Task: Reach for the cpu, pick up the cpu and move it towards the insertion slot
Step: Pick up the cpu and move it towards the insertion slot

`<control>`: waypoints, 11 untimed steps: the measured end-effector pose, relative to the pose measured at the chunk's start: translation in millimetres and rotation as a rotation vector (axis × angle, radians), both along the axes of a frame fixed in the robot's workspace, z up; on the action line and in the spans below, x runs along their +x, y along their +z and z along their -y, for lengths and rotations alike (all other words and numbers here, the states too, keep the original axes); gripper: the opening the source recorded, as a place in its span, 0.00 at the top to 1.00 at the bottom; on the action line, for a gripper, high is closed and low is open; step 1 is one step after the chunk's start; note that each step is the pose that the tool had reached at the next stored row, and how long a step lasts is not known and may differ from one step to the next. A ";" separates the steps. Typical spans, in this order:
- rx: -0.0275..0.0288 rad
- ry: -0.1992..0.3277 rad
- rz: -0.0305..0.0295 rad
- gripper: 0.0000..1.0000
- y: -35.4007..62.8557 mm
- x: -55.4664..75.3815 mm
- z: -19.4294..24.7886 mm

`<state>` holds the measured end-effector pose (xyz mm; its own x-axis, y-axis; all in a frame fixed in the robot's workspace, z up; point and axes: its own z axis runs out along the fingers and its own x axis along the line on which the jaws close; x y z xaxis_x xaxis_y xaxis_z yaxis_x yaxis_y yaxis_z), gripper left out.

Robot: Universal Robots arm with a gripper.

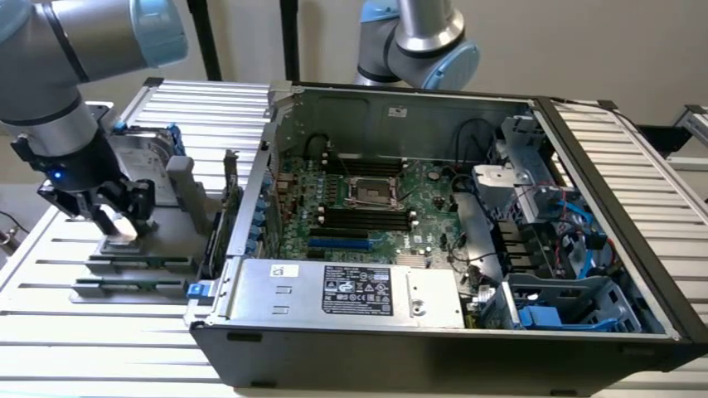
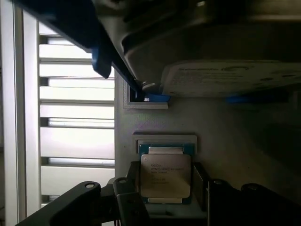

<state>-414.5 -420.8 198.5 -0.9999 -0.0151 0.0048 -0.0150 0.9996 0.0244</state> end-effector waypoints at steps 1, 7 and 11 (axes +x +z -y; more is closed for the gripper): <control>0.0000 0.000 -0.0001 0.46 3.3 0.0 0.0; 0.0000 0.000 -0.0023 0.46 28.8 1.5 0.0; -0.0001 0.000 -0.0037 0.46 46.9 4.1 0.0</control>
<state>-410.4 -420.9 245.4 -0.9998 -0.0152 0.0085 -0.0149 0.9996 0.0244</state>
